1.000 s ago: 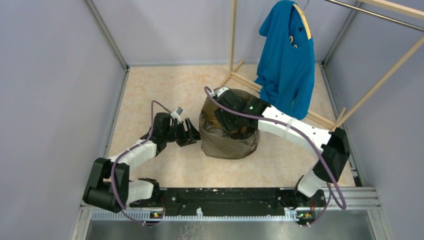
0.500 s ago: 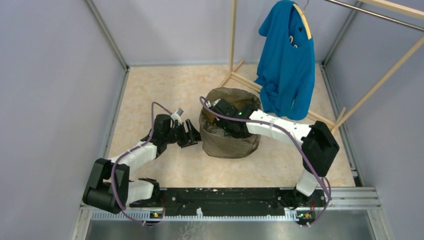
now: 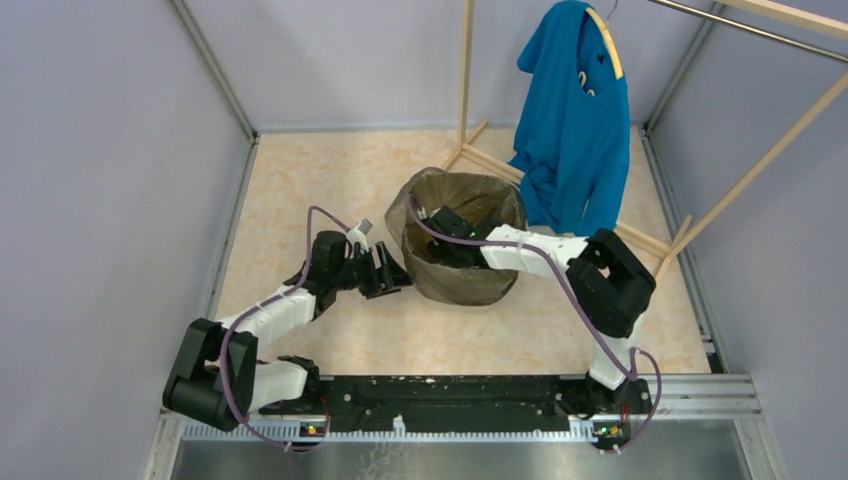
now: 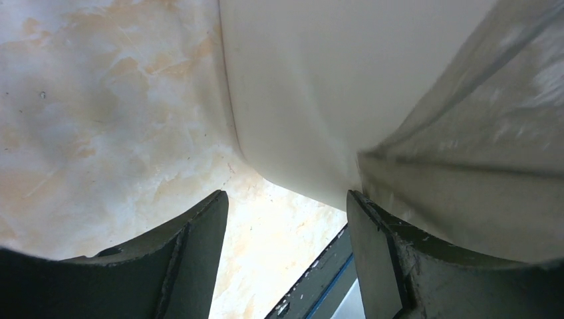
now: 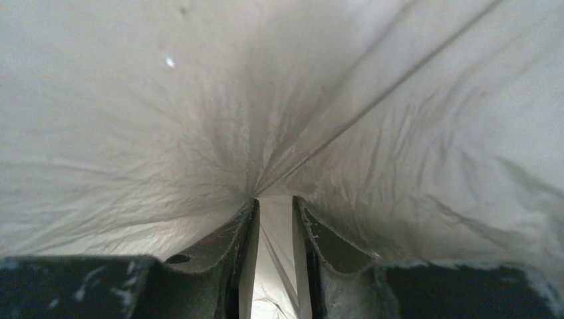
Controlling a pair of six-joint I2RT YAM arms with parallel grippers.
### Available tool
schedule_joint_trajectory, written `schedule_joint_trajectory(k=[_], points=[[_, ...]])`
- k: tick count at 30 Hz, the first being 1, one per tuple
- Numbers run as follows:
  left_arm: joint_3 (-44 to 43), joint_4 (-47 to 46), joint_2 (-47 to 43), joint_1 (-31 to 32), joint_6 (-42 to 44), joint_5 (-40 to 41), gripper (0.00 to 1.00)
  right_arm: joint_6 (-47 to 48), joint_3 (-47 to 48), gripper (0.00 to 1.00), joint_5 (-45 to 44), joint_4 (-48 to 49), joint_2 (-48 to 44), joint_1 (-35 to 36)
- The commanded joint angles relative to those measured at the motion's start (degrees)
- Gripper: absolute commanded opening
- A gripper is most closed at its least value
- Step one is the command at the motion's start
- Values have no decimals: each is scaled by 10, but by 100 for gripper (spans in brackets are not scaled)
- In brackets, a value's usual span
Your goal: Put the trash bags into the trash bin
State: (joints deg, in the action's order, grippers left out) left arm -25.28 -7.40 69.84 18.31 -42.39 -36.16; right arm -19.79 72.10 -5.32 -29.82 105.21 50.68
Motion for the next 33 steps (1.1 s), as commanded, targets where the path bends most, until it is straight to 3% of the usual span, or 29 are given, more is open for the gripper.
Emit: schedule_joint_trajectory(k=[1,5,13,26,29,33], points=[[7,-36,-9,8,-10,-2,72,-10,-20,26,20,49,37,-13],[5,-31,-15,9,-8,4,72,-3,-28,29,29,55,54,-15],[4,25,-59,9,8,53,72,11,1,46,25,16,34,-15],[-8,228,-283,9,25,169,85,10,51,66,13,-80,-125,-14],[-22,240,-309,9,26,177,86,15,57,72,13,-83,-140,-14],[-57,267,-323,9,32,192,86,17,72,73,13,-96,-141,-14]])
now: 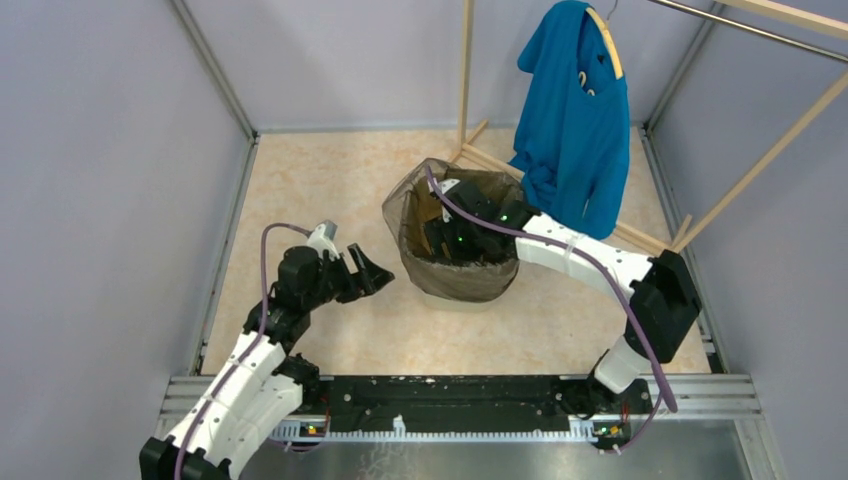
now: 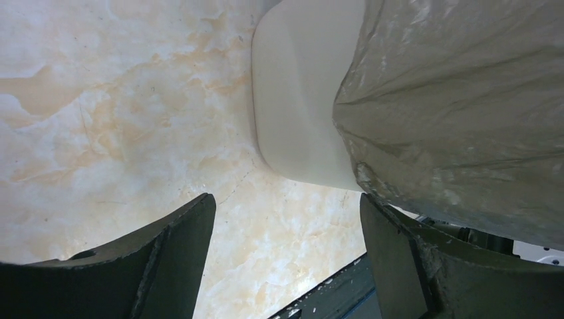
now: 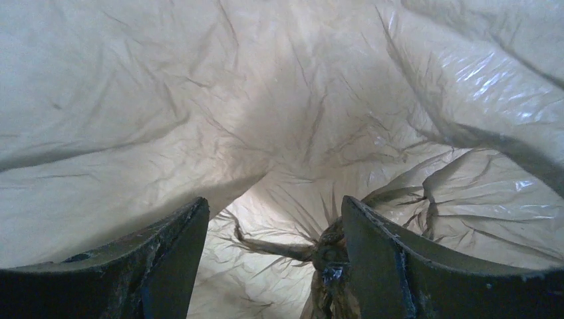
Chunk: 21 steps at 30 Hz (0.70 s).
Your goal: Put the trash bags into the trash bin
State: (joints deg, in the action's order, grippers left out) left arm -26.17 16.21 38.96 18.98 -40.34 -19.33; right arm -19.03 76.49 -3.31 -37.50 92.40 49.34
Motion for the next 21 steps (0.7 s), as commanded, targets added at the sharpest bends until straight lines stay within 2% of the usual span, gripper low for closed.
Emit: schedule_joint_trajectory(k=[1,8,12,15,21], points=[[-56,38,-21,3,15,32,86,8,31,73,-2,-17,-18,0],[-127,53,-47,3,102,127,86,13,82,76,3,-28,-59,0],[-203,62,9,2,148,183,88,24,101,79,4,-29,-100,0],[-259,60,78,0,152,238,92,26,108,83,12,-23,-141,0],[-340,0,229,-21,123,105,99,15,62,93,31,28,-254,1]])
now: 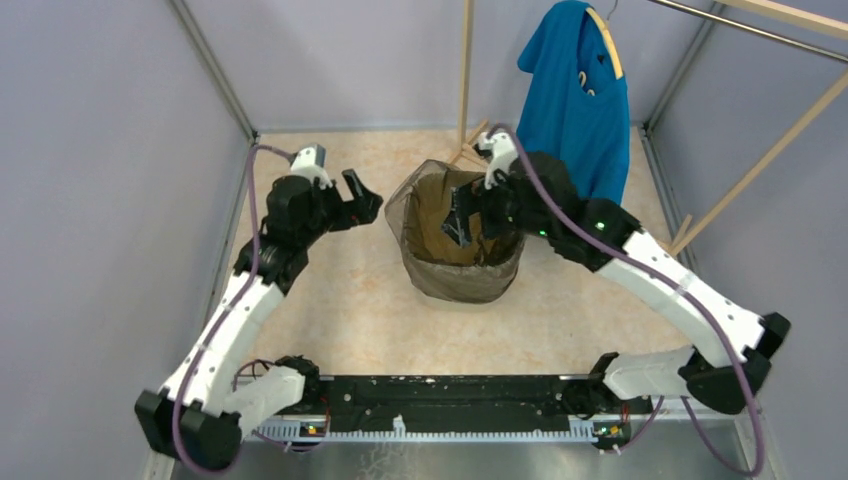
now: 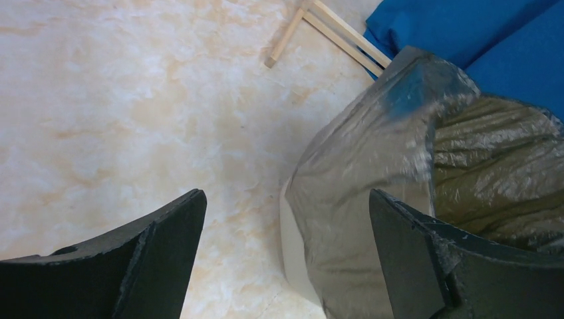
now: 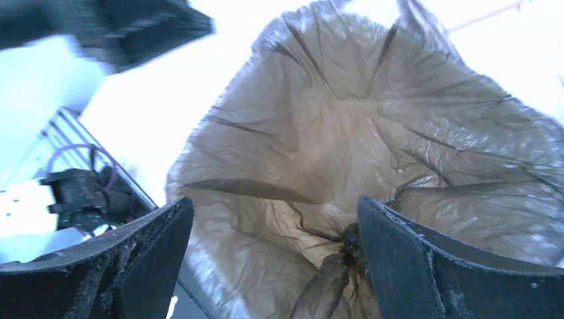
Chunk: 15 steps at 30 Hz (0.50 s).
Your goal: Put the trash bags into the trash bin
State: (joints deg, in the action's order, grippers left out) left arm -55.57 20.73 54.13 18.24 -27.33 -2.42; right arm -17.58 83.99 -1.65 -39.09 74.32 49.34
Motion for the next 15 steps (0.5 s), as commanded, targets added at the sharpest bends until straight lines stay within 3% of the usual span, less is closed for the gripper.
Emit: schedule_joint_trajectory(k=[1,7,11,15], points=[[-52,-58,94,-19,-16,-78,99,-2,-24,94,14,49,-91,1],[-67,-129,185,-27,-42,-147,97,-16,-90,98,-1,52,-183,0],[-47,-190,239,-27,-82,-297,93,-22,-117,99,-19,45,-224,1],[12,-297,262,-19,-151,-370,88,-25,-126,99,-26,39,-240,0]])
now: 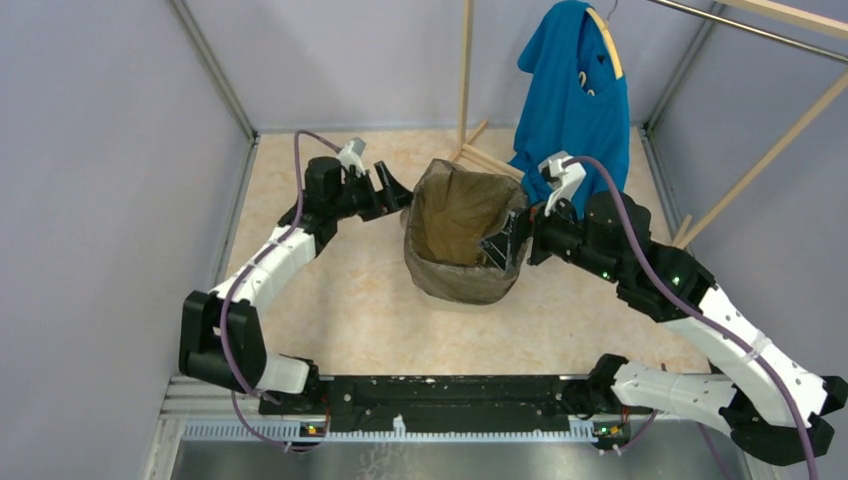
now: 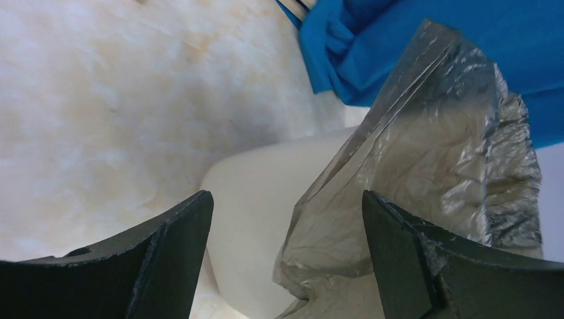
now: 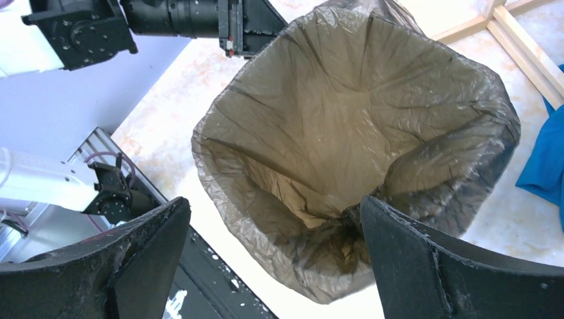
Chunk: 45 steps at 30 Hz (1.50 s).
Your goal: Put the trash bags into the trash bin
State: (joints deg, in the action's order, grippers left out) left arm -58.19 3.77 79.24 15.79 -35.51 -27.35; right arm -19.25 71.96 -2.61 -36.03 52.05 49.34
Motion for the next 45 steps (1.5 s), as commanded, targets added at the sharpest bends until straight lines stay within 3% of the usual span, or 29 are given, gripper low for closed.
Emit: schedule_joint_trajectory(k=[1,9,12,16,19,24,30,37,41,45], points=[[44,-123,9,7,-66,-117,88,-9,-6,99,-17,8,-20,1],[49,23,-44,2,37,-5,90,-14,-7,99,-23,7,-36,0],[45,88,-78,1,80,72,94,-15,-5,99,-26,13,-44,1],[52,173,-152,0,82,189,99,-15,-6,99,-28,25,-56,0],[93,186,-225,0,59,181,99,-12,-10,99,-34,33,-70,1],[219,119,-343,3,-17,21,98,-3,-25,99,-49,51,-87,0],[334,55,-404,66,-91,-24,96,6,-32,99,-44,61,-88,0],[392,-128,-335,284,-125,67,94,6,-42,99,-51,62,-94,1],[416,-295,-259,325,-139,98,95,5,-45,99,-56,59,-103,0],[396,-379,-166,336,-143,161,97,4,-48,99,-68,56,-115,1]])
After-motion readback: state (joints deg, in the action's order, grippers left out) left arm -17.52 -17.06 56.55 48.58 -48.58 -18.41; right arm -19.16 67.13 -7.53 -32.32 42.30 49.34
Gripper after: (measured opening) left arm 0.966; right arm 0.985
